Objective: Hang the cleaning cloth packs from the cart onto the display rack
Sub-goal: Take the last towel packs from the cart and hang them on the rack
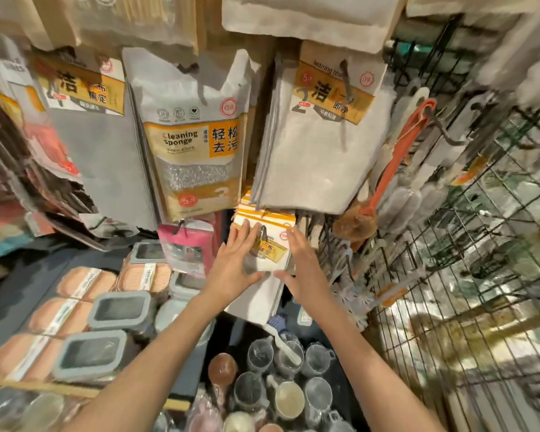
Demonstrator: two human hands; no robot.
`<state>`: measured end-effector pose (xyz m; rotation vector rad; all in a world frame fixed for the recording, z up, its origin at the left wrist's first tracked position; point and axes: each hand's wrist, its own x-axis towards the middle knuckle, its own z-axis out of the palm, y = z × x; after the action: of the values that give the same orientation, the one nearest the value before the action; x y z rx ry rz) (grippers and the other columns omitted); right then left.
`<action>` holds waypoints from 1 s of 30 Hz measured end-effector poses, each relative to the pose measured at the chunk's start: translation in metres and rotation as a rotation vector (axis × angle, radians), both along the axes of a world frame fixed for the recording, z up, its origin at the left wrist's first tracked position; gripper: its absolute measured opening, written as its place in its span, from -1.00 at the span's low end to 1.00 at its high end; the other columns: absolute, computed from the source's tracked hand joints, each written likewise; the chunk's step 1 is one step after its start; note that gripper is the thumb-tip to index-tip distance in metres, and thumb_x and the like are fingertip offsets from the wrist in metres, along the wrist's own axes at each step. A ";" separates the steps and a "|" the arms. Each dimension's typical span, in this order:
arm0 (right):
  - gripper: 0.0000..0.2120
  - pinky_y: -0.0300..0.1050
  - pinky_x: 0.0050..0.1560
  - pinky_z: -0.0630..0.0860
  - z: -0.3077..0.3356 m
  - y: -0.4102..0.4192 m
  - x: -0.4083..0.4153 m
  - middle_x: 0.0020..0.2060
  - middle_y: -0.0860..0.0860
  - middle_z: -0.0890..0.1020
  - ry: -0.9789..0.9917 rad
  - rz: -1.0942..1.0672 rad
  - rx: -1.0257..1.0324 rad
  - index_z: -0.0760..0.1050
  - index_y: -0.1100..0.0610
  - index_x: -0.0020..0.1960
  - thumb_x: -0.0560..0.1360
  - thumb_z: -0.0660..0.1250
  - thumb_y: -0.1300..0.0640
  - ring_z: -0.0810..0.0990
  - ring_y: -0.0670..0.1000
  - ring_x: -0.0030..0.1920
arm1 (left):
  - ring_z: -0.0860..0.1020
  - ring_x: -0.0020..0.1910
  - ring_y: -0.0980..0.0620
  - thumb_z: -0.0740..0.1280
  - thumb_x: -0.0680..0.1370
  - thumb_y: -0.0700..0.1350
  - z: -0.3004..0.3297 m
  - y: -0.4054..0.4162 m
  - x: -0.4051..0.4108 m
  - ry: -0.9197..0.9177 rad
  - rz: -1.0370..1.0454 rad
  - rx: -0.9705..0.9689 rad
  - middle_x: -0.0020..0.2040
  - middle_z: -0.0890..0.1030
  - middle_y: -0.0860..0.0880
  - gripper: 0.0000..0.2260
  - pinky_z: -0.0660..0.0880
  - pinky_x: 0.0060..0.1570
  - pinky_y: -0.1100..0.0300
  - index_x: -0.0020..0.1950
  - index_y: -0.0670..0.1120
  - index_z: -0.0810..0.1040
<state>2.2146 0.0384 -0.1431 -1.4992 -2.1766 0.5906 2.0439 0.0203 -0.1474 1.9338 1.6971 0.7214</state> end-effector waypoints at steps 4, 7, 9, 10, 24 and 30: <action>-0.14 -0.22 0.42 -0.09 -0.009 0.013 0.000 0.53 -0.08 -0.06 -0.096 -0.025 0.025 -0.07 0.05 0.54 0.45 0.41 0.04 -0.08 -0.02 0.52 | -0.37 0.45 0.00 0.44 0.45 0.05 -0.012 0.011 0.001 0.080 -0.028 -0.023 0.49 -0.29 0.04 -0.07 -0.05 0.48 -0.21 0.49 0.14 -0.25; -0.11 0.00 0.46 0.06 -0.009 0.024 0.003 0.53 -0.11 -0.08 -0.188 -0.040 0.005 -0.10 -0.01 0.54 0.44 0.41 -0.04 -0.10 0.02 0.53 | -0.38 0.44 0.01 0.44 0.45 0.08 -0.016 0.018 0.002 0.079 -0.029 -0.027 0.48 -0.31 0.06 -0.05 -0.07 0.47 -0.20 0.51 0.16 -0.25; -0.13 0.09 0.46 0.08 -0.007 0.032 0.007 0.53 -0.16 -0.07 -0.201 -0.037 -0.037 -0.10 -0.06 0.54 0.44 0.40 -0.07 -0.12 0.02 0.53 | -0.37 0.44 0.03 0.45 0.44 0.08 -0.016 0.024 0.002 0.055 -0.026 -0.021 0.48 -0.31 0.08 -0.05 -0.10 0.46 -0.20 0.50 0.19 -0.25; -0.13 0.10 0.46 0.07 -0.006 0.035 0.008 0.52 -0.19 -0.07 -0.188 -0.034 -0.062 -0.11 -0.09 0.53 0.44 0.40 -0.08 -0.13 0.01 0.52 | -0.37 0.44 0.04 0.46 0.44 0.09 -0.016 0.026 0.003 0.034 -0.026 -0.023 0.47 -0.31 0.09 -0.04 -0.11 0.46 -0.18 0.49 0.20 -0.27; -0.06 -0.01 0.46 -0.01 -0.002 0.068 0.008 0.53 -0.12 -0.02 -0.161 -0.028 -0.176 -0.08 -0.07 0.53 0.37 0.45 -0.09 -0.11 -0.01 0.52 | -0.34 0.49 0.03 0.48 0.42 0.07 -0.011 0.051 0.005 -0.059 -0.041 -0.100 0.57 -0.17 -0.04 -0.03 -0.19 0.49 -0.16 0.56 0.07 -0.17; -0.07 -0.01 0.44 0.06 -0.004 0.075 0.007 0.52 -0.10 0.06 -0.166 -0.039 -0.141 -0.02 -0.06 0.53 0.35 0.47 -0.09 -0.05 0.00 0.52 | -0.36 0.48 0.06 0.49 0.41 0.07 -0.013 0.058 0.003 -0.043 -0.052 -0.118 0.57 -0.17 -0.04 -0.01 -0.21 0.49 -0.14 0.56 0.02 -0.16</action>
<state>2.2212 0.1135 -0.1475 -1.7160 -2.2633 0.6387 2.0464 0.0788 -0.1605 1.8608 1.6203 0.6254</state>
